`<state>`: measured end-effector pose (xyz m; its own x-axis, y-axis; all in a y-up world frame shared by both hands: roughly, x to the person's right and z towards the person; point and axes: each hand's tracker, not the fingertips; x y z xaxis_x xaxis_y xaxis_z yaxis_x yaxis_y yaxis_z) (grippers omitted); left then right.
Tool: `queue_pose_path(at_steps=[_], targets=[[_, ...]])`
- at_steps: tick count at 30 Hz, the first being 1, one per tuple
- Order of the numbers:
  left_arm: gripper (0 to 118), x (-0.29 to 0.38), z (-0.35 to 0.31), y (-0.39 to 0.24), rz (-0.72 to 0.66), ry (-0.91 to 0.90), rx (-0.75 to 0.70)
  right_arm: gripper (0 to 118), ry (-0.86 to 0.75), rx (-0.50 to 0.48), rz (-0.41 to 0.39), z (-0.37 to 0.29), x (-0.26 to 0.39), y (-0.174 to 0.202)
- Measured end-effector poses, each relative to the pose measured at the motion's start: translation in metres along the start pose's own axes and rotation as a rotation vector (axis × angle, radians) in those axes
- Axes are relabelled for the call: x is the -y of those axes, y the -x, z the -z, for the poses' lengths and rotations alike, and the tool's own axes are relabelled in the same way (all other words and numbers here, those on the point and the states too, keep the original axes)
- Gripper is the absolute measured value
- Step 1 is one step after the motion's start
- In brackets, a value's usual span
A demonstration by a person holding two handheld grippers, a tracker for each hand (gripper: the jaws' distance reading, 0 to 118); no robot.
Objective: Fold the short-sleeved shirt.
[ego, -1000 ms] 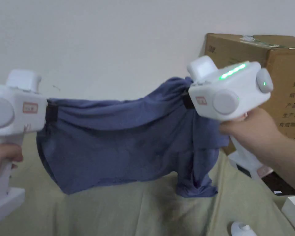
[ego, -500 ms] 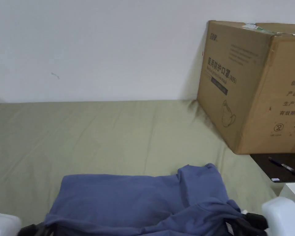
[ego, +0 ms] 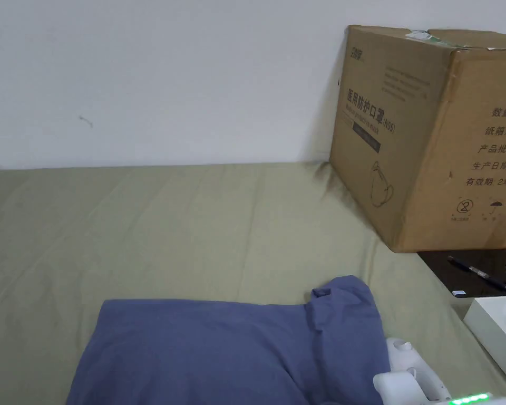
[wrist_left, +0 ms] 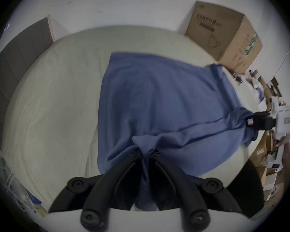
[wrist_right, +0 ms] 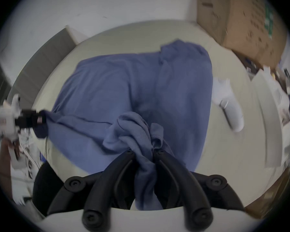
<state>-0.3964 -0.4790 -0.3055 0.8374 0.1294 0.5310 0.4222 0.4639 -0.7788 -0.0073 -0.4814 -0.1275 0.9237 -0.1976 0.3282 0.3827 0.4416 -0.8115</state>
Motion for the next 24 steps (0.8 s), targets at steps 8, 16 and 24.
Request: queue_pose_path(at_steps=[8, 16, 24], targets=[[116, 0.013, -0.028, 0.015, -0.145, -0.136, 0.063, 110, -0.087, -0.001, -0.009, -0.031, 0.012, 0.002], [86, 0.026, -0.107, -0.002, -0.091, -0.366, 0.08, 99, -0.427, -0.186, 0.051, -0.121, 0.036, 0.016], [0, 0.045, -0.152, -0.034, 0.051, -0.56, 0.004, 0, -0.692, -0.18, 0.118, -0.172, 0.051, 0.033]])
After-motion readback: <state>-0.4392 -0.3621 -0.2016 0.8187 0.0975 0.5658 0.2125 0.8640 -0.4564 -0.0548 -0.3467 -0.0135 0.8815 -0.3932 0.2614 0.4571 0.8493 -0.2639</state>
